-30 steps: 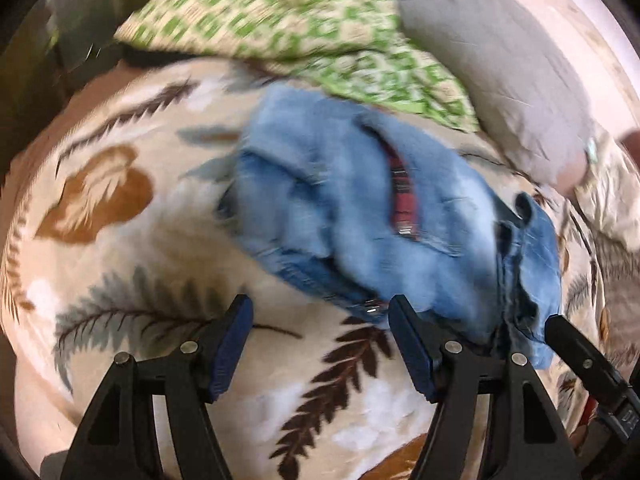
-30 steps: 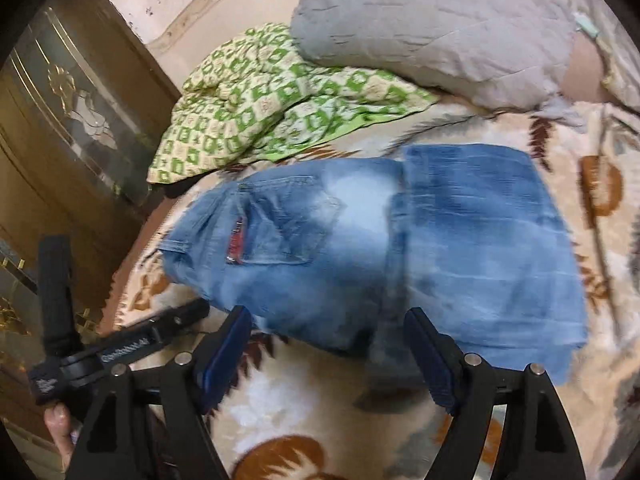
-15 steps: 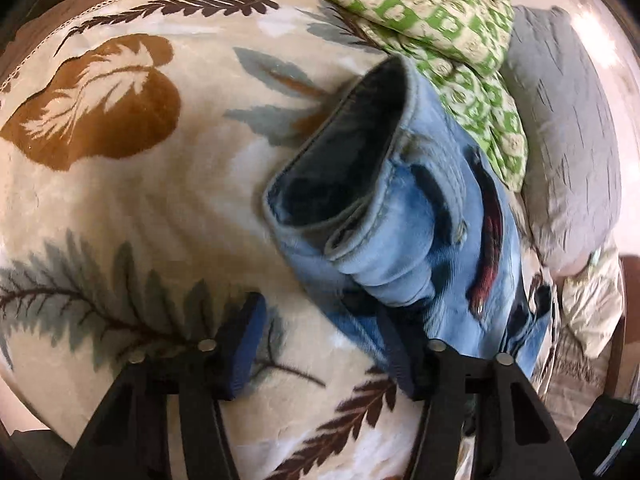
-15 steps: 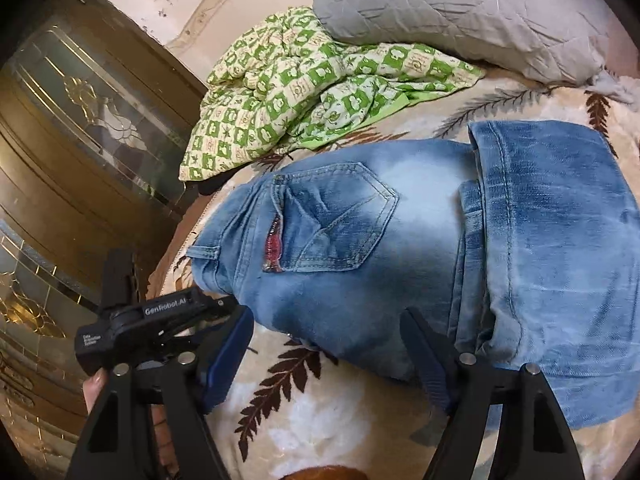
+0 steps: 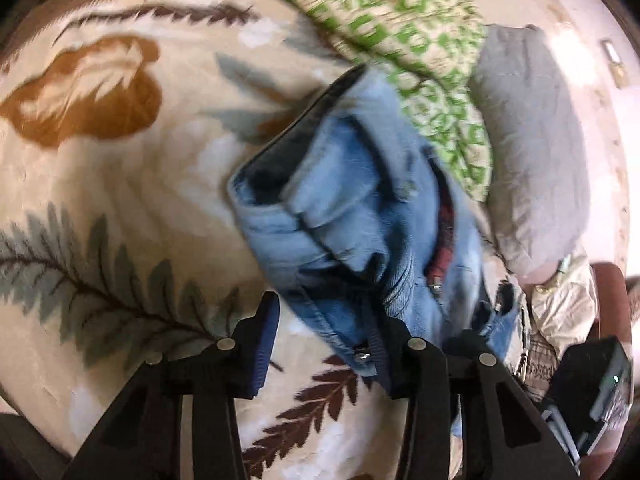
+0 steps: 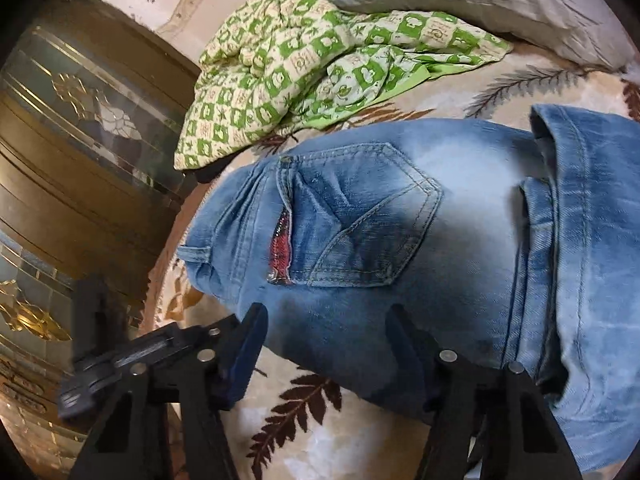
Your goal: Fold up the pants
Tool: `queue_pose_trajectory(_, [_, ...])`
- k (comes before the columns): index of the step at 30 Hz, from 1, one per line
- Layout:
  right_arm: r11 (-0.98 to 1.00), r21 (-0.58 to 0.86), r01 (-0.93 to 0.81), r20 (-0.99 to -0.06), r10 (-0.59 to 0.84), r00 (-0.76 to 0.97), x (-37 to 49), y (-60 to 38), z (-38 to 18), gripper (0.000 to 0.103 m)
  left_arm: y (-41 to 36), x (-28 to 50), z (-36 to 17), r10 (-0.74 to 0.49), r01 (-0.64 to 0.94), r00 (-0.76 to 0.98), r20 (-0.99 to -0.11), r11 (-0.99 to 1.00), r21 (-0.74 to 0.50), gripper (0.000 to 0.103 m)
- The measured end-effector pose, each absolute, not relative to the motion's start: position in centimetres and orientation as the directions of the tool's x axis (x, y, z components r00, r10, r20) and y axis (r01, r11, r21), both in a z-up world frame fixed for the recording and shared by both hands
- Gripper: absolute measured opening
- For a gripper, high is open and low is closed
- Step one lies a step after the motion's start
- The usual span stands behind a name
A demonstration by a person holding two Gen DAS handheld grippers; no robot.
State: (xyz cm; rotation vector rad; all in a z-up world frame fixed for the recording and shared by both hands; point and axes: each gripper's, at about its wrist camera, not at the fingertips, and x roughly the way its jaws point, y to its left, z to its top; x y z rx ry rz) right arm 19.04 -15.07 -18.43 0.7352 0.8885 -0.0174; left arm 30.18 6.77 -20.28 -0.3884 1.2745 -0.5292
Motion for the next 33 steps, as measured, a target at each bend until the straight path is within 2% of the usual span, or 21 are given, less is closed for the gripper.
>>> queue_pose_trajectory(1, [0.760, 0.576, 0.303, -0.710, 0.280, 0.646, 19.0, -15.0, -18.5, 0.064, 6.9, 30.2, -19.8, -0.579, 0.164, 0.211, -0.787, 0.815, -0.556, 0.048])
queue_pose_trajectory(3, [0.753, 0.589, 0.295, -0.698, 0.289, 0.656, 18.6, -15.1, -18.4, 0.064, 7.5, 30.1, -19.2, -0.586, 0.157, 0.238, -0.774, 0.810, -0.565, 0.063])
queue_pose_trajectory(6, [0.739, 0.604, 0.297, -0.685, 0.291, 0.668, 17.9, -15.4, -18.3, 0.065, 7.2, 30.9, -19.3, -0.540, 0.139, 0.260, -0.800, 0.841, -0.522, 0.071])
queue_pose_trajectory(8, [0.722, 0.619, 0.310, -0.689, 0.309, 0.655, 17.8, -15.8, -18.7, 0.066, 6.4, 32.4, -20.4, -0.515, 0.111, 0.223, -0.828, 0.857, -0.503, 0.071])
queue_pose_trajectory(10, [0.716, 0.625, 0.310, -0.686, 0.314, 0.656, 17.6, -16.0, -18.8, 0.066, 5.7, 33.4, -21.1, -0.535, 0.081, 0.204, -0.820, 0.844, -0.530, 0.071])
queue_pose_trajectory(14, [0.716, 0.630, 0.302, -0.676, 0.313, 0.667, 17.0, -16.4, -18.8, 0.078, 5.5, 32.8, -21.2, -0.525, 0.071, 0.229, -0.819, 0.849, -0.524, 0.065])
queue_pose_trajectory(22, [0.697, 0.661, 0.279, -0.648, 0.342, 0.681, 16.9, -16.6, -18.4, 0.078, 4.7, 33.5, -22.3, -0.512, 0.053, 0.227, -0.828, 0.856, -0.514, 0.065])
queue_pose_trajectory(23, [0.699, 0.658, 0.280, -0.651, 0.340, 0.679, 16.9, -16.7, -18.4, 0.078, 4.4, 33.5, -22.2, -0.502, 0.069, 0.234, -0.833, 0.863, -0.501, 0.064])
queue_pose_trajectory(24, [0.700, 0.658, 0.278, -0.649, 0.342, 0.679, 16.8, -16.7, -18.4, 0.078, 4.3, 33.3, -22.1, -0.492, 0.078, 0.243, -0.836, 0.869, -0.488, 0.050])
queue_pose_trajectory(27, [0.695, 0.668, 0.268, -0.640, 0.351, 0.684, 16.5, -16.9, -18.5, 0.078, 4.9, 32.7, -21.5, -0.511, 0.080, 0.265, -0.818, 0.857, -0.509, 0.040])
queue_pose_trajectory(29, [0.687, 0.675, 0.270, -0.637, 0.356, 0.684, 16.5, -17.0, -18.7, 0.078, 5.0, 32.6, -21.6, -0.515, 0.074, 0.267, -0.815, 0.854, -0.515, 0.040])
queue_pose_trajectory(33, [0.685, 0.676, 0.272, -0.638, 0.358, 0.682, 16.5, -16.9, -18.7, 0.078, 4.1, 33.3, -22.4, -0.479, 0.069, 0.250, -0.841, 0.876, -0.478, 0.047])
